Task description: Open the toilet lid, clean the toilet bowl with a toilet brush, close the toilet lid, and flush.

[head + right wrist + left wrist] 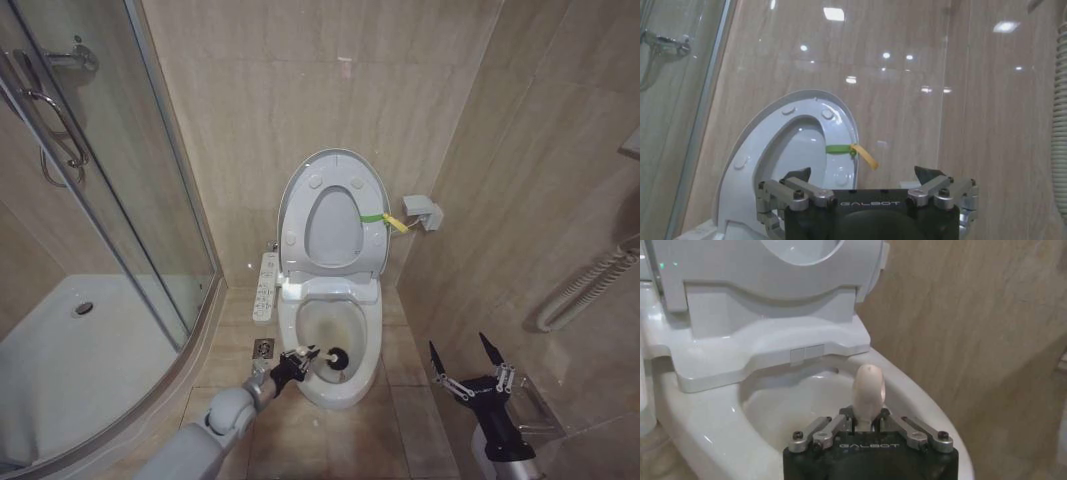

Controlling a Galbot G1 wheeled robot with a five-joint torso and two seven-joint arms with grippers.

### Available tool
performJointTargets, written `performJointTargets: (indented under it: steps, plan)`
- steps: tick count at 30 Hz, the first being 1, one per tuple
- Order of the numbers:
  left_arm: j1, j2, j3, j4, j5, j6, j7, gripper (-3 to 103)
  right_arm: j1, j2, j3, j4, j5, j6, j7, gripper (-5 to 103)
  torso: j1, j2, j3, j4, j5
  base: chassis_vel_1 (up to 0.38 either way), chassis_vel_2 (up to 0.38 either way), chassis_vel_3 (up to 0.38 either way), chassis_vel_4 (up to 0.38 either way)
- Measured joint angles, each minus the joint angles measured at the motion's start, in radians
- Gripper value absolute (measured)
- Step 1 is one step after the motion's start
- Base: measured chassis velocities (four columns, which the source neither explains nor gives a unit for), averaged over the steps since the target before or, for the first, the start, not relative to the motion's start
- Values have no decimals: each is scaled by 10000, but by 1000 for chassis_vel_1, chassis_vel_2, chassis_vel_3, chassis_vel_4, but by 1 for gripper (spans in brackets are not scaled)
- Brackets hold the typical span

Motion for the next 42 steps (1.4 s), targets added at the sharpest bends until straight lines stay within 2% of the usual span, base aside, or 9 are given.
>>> performJointTargets:
  steps: [4,7,8,10,11,13,15,25,42]
  plan:
    - [-167,-388,-59,759,178,-622,294,18,0,0,1,0,0,0,1,100,0,0,0,0,0,0,0,0,0]
    - [-305,-645,-88,1381,375,-1318,548,18,0,0,1,0,0,0,1,100,0,0,0,1,0,0,0,0,0]
    - [-305,-645,-88,1381,375,-1318,548,18,0,0,1,0,0,0,1,100,0,0,0,1,0,0,0,0,0]
    - [-466,-857,-128,1928,781,-1962,721,18,0,-1,1,0,0,0,1,100,0,0,0,-1,0,0,0,0,0]
    - [-466,-857,-128,1928,781,-1962,721,18,0,-1,1,0,0,0,1,100,0,0,0,-1,0,0,0,0,0]
    - [-667,-1092,-223,2479,1365,-2517,806,18,0,0,1,0,0,0,1,100,0,0,1,-1,-2,0,0,0,0]
    - [-792,-1226,-297,2741,1627,-2749,869,18,0,0,1,0,0,0,1,100,0,-1,1,-2,-2,0,0,0,0]
    - [-1161,-1497,-337,2922,1952,-3435,1222,18,0,0,1,0,0,0,1,100,0,0,1,0,-1,0,0,0,0]
    - [-2319,-2480,-538,4545,1939,-3673,1485,18,0,0,1,0,0,0,1,100,1,-1,1,-1,-1,0,0,0,0]
